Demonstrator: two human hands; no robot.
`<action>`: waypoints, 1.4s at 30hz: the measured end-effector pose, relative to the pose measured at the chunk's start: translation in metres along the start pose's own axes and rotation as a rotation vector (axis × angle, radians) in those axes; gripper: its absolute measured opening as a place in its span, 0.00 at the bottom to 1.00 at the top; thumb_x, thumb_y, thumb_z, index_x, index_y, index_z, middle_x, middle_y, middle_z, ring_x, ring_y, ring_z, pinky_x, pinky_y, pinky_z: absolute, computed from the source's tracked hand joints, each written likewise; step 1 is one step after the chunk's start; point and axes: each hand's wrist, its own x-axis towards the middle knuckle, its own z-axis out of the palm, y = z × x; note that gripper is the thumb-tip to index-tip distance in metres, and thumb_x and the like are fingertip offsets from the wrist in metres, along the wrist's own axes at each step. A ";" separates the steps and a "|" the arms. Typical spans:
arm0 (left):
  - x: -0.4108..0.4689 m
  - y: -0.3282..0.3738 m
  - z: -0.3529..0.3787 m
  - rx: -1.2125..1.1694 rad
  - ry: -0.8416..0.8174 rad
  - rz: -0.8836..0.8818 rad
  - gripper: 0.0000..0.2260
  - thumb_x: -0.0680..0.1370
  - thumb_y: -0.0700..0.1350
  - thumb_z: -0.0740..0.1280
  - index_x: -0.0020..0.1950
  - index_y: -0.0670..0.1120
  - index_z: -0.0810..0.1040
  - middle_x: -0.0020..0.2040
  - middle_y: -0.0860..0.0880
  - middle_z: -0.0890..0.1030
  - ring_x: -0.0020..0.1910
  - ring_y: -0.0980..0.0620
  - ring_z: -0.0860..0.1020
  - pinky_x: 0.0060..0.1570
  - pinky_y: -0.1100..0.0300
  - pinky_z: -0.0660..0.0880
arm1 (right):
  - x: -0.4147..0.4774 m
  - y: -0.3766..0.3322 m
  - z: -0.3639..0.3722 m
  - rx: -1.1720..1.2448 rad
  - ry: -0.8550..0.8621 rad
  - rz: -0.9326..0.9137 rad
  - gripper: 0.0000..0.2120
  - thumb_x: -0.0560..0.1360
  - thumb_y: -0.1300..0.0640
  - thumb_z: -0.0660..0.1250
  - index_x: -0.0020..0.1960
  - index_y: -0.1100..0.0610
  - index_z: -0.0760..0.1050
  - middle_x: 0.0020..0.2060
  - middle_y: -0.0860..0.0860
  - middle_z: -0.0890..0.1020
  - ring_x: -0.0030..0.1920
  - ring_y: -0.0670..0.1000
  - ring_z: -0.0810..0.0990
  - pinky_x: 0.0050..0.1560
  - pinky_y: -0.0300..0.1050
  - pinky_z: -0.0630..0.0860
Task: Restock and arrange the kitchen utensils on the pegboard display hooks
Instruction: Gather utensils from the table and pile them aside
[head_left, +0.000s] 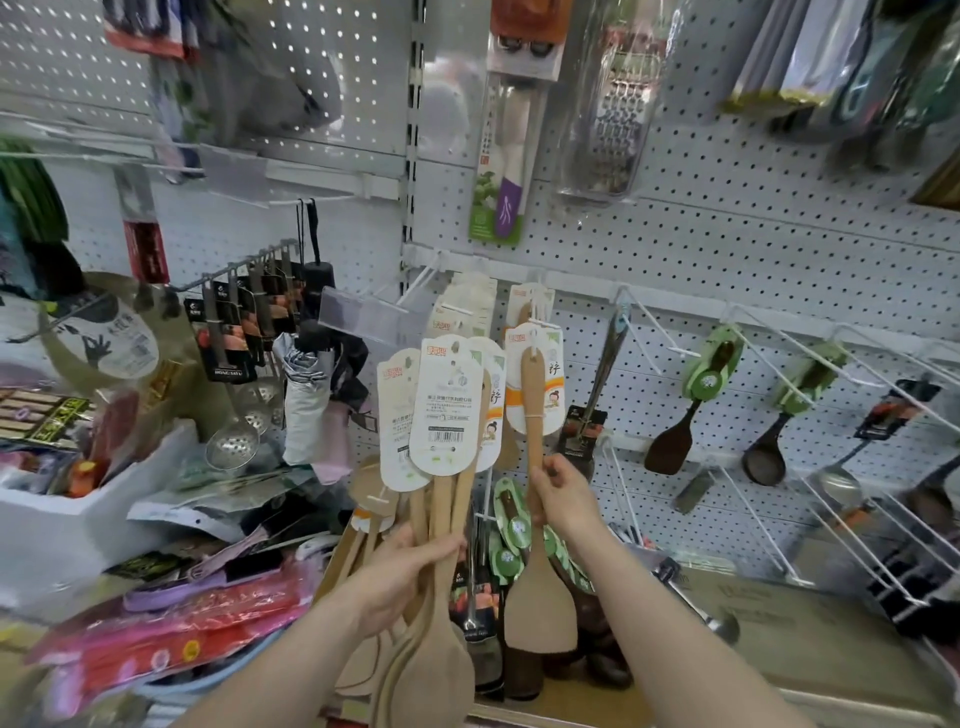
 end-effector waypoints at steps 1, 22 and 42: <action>0.003 0.000 0.000 0.009 0.006 0.002 0.22 0.69 0.43 0.73 0.61 0.42 0.76 0.50 0.44 0.84 0.51 0.49 0.81 0.56 0.54 0.74 | 0.011 -0.001 0.000 -0.026 0.009 0.009 0.05 0.83 0.55 0.60 0.53 0.54 0.73 0.36 0.53 0.78 0.31 0.50 0.75 0.33 0.47 0.76; 0.059 0.005 0.003 0.074 0.065 -0.046 0.28 0.68 0.49 0.78 0.64 0.41 0.74 0.54 0.43 0.83 0.56 0.46 0.81 0.58 0.52 0.74 | 0.129 -0.013 0.023 -0.065 0.083 0.078 0.08 0.80 0.53 0.64 0.56 0.54 0.68 0.47 0.50 0.77 0.48 0.55 0.80 0.49 0.49 0.76; -0.004 -0.013 0.037 0.344 0.065 0.310 0.27 0.68 0.50 0.76 0.65 0.53 0.72 0.56 0.56 0.82 0.57 0.57 0.79 0.59 0.56 0.75 | -0.060 -0.028 0.041 -0.260 0.089 -0.106 0.18 0.71 0.46 0.74 0.52 0.54 0.71 0.42 0.46 0.78 0.44 0.48 0.79 0.44 0.44 0.74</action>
